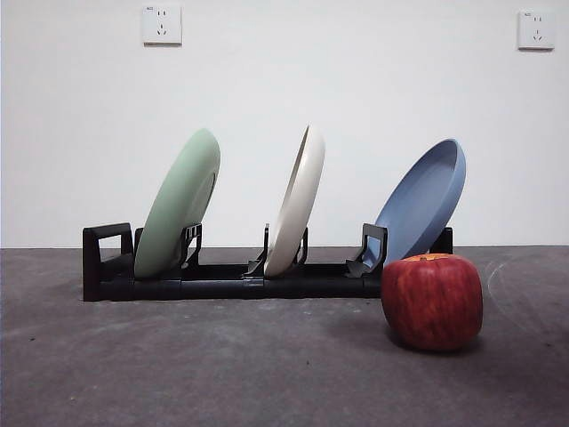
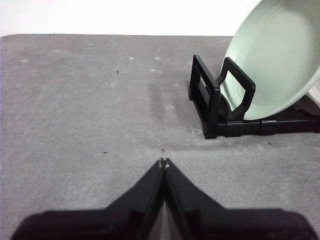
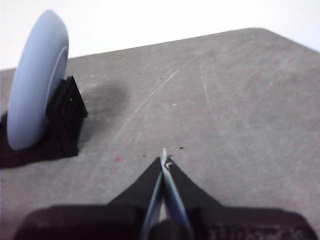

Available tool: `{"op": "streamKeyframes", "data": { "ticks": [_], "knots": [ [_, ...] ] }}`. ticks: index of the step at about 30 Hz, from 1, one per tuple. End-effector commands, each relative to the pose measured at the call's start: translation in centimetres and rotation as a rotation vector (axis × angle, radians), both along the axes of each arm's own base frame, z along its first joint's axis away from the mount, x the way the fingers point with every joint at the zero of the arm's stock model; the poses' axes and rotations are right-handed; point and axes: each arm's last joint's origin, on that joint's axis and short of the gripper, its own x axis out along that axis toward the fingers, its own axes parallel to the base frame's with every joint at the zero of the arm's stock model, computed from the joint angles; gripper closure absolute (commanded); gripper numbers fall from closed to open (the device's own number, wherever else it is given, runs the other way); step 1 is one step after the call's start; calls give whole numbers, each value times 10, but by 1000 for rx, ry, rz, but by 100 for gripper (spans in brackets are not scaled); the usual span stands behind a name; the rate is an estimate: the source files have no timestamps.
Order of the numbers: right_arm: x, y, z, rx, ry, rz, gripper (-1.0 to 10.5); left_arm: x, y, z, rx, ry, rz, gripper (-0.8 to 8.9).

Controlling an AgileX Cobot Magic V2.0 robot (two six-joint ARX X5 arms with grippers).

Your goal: Take the green plate from the plate rack,put the plate on the table,take the apple from the table,put the apple in the plate

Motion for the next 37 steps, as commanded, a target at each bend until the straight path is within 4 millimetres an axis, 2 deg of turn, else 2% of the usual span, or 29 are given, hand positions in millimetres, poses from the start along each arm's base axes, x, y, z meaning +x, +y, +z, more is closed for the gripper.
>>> {"op": "streamKeyframes", "data": {
  "ticks": [1,4,9,15,21,28,34,37],
  "knots": [
    [1,1,-3,222,-12,-15,946,0,0,-2,-108,7,10,816],
    [1,1,-1,327,-24,-29,946,1,-1,-1,-203,-1,1,816],
    [0,3,1,363,-17,53,948,0,-4,9,-294,-28,-89,817],
    [-3,7,24,482,-21,170,956,-4,-9,45,-368,-41,-263,819],
    [-1,11,73,509,3,307,956,-5,-11,105,-372,-27,-355,819],
    [18,16,147,449,47,560,955,16,-16,178,-387,3,-512,818],
    [32,20,202,439,102,744,948,39,-21,220,-369,181,-665,818],
    [38,20,225,443,130,772,946,51,-22,234,-354,266,-668,818]
  ]
}}
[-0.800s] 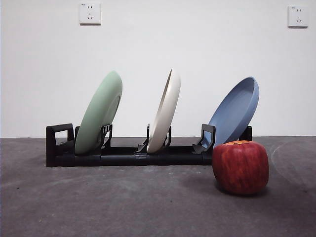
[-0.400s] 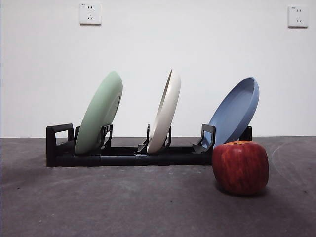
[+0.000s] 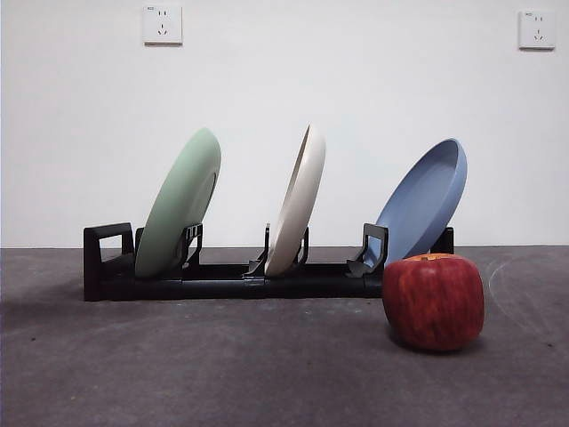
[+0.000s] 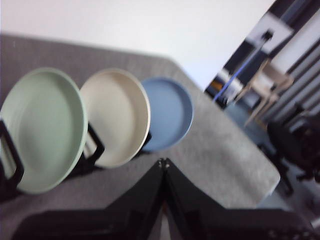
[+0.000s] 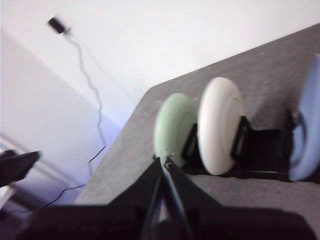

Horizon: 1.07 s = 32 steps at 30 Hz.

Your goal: Take the green plate from the plate rack,put the plate on the table,take the apple from the table,put the apple in the plate

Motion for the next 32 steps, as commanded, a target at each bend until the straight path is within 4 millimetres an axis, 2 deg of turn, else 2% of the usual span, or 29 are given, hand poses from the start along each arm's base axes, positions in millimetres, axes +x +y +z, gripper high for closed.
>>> {"op": "streamKeyframes", "data": {
  "ticks": [1,7,10,14,15,16,20,22,27,32],
  "knots": [
    [4,0,23,-38,-32,27,946,11,-2,15,67,30,-48,818],
    [17,4,51,-123,-55,74,945,34,-11,36,121,76,-88,818],
    [26,4,53,-143,-23,90,944,42,-18,40,128,88,-97,818],
    [38,4,46,-176,25,108,935,49,-28,40,118,112,-94,811],
    [40,4,43,-185,40,114,906,50,-30,40,121,114,-88,788],
    [43,4,40,-191,55,119,839,52,-32,39,126,114,-81,717],
    [54,4,33,-195,101,118,501,60,-40,39,153,81,-52,284],
    [58,3,31,-194,115,119,447,67,-44,39,170,47,-17,271],
    [63,4,29,-194,126,122,443,94,-53,36,165,-24,36,271],
    [63,7,34,-202,104,122,444,133,-61,18,185,49,121,273]
  ]
}}
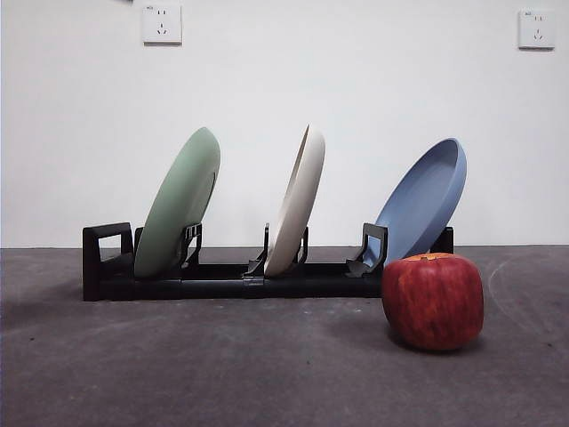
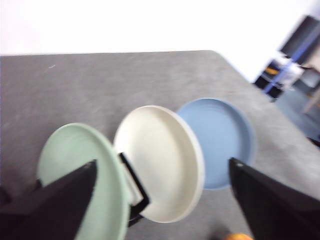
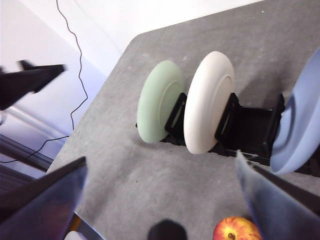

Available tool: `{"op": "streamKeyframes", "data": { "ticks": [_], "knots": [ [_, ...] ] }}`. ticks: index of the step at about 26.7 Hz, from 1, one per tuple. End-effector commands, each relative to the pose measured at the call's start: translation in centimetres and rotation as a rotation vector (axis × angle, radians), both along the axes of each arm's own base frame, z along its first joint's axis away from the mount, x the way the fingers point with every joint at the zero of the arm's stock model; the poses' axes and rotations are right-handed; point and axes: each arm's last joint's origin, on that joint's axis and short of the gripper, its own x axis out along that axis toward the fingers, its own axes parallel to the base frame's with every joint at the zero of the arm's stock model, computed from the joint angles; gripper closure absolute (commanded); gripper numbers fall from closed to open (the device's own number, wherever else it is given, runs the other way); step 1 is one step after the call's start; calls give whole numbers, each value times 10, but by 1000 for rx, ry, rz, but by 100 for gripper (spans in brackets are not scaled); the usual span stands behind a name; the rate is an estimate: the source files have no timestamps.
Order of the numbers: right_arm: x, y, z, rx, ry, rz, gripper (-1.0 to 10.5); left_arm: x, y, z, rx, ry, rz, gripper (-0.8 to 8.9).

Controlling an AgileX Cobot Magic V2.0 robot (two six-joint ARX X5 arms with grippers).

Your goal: Take the green plate from the plate rack,put the plate on the table,take the apple from the table,put the apple in the plate

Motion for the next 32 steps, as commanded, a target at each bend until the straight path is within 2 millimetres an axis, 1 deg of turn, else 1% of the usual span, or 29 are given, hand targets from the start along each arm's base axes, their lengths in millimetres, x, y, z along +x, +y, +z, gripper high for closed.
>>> {"op": "streamKeyframes", "data": {
  "ticks": [1,6,9,12,16,18,23,26,28,30,31,32],
  "knots": [
    [0,0,6,-14,-32,-6,444,23,-7,-12,2,55,14,273],
    [-3,3,16,-15,-65,2,445,59,-21,-26,19,110,1,274],
    [-4,5,20,-26,-76,-10,445,75,-29,-30,27,122,-10,274],
    [-4,8,22,-29,-82,-5,445,86,-39,-35,46,142,-11,274],
    [-5,11,22,-30,-73,-9,445,93,-48,-43,169,164,57,274],
    [-5,12,22,-40,-73,-18,445,95,-53,-49,213,164,55,274],
    [-5,13,22,-42,-73,-17,445,101,-57,-62,246,204,61,274],
    [-4,13,22,-42,-72,-17,445,106,-59,-75,267,253,56,275],
    [-4,13,22,-42,-72,-17,445,109,-60,-81,276,274,55,287],
    [-4,13,22,-42,-72,-17,445,110,-61,-86,294,283,42,359],
    [-4,13,22,-42,-72,-17,445,111,-61,-88,303,293,38,380],
    [-4,13,22,-42,-72,-17,445,112,-61,-91,306,301,37,380]
  ]
}}
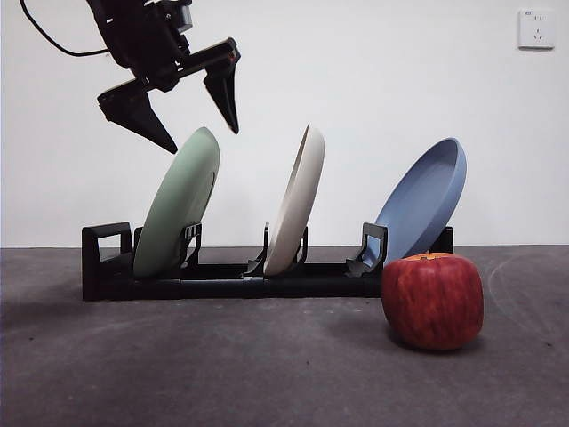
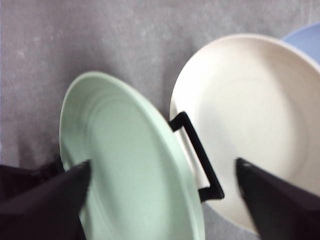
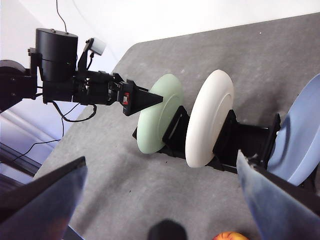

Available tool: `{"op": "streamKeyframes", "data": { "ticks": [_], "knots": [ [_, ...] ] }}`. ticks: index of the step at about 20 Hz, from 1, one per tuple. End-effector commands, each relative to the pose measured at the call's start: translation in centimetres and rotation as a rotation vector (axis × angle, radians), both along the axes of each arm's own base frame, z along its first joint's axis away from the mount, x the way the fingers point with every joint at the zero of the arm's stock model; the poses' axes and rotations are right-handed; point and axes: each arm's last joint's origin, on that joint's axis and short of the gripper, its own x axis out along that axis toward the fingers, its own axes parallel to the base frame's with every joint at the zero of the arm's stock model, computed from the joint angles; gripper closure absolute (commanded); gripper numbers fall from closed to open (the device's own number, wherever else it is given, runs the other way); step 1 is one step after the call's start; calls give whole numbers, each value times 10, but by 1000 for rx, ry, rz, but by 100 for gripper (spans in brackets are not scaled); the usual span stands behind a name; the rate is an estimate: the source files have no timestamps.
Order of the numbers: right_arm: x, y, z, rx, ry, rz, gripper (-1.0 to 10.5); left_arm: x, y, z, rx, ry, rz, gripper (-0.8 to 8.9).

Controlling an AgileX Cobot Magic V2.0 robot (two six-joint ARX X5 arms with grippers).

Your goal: Take the green plate from the plate rack,put the plate on the table,take the apple from the table,put the apple in the plate

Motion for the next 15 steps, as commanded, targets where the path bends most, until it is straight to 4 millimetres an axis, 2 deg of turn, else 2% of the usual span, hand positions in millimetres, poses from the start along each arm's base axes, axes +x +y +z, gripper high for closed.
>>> {"op": "streamKeyframes", "data": {
  "ticks": [1,2,5,11,15],
  "knots": [
    [0,0,1,2,-5,-3,445,5,-2,-9,21,15,-14,381],
    [0,0,1,2,-5,-3,445,5,-2,-10,24,22,-14,392],
    [0,0,1,2,-5,-3,446,7,-3,-15,28,42,-17,570],
    [0,0,1,2,-5,-4,446,6,-3,-16,27,47,-19,825],
    [0,0,2,2,-5,-3,446,5,-3,-15,26,53,-21,822]
  ]
}}
